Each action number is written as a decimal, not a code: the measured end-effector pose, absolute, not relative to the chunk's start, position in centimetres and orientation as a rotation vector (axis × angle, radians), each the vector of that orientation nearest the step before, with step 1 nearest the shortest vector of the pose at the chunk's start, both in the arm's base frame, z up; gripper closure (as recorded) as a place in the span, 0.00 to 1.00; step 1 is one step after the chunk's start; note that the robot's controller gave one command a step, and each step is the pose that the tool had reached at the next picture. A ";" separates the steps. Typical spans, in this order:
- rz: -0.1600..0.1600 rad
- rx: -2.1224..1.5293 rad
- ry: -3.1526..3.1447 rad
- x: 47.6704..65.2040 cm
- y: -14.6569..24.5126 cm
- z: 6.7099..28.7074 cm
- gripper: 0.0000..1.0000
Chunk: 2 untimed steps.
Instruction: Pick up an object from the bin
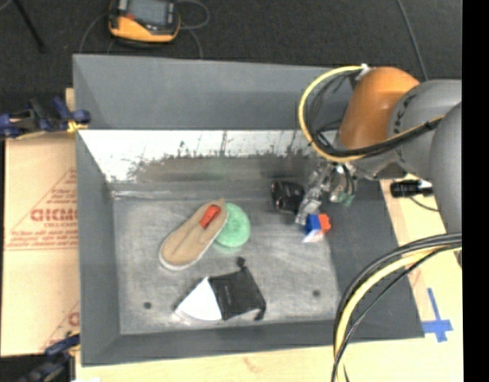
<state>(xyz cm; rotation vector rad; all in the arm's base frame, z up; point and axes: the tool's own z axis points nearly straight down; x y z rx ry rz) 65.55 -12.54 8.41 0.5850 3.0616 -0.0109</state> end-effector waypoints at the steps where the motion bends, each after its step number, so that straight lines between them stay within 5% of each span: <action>1: -0.011 0.584 3.062 65.5 -12.5 8.4 1.00; 2: -0.006 0.314 3.117 63.2 -10.8 9.9 1.00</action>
Offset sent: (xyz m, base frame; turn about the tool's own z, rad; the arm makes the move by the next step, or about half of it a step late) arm -0.0428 0.0326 0.0326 -0.3128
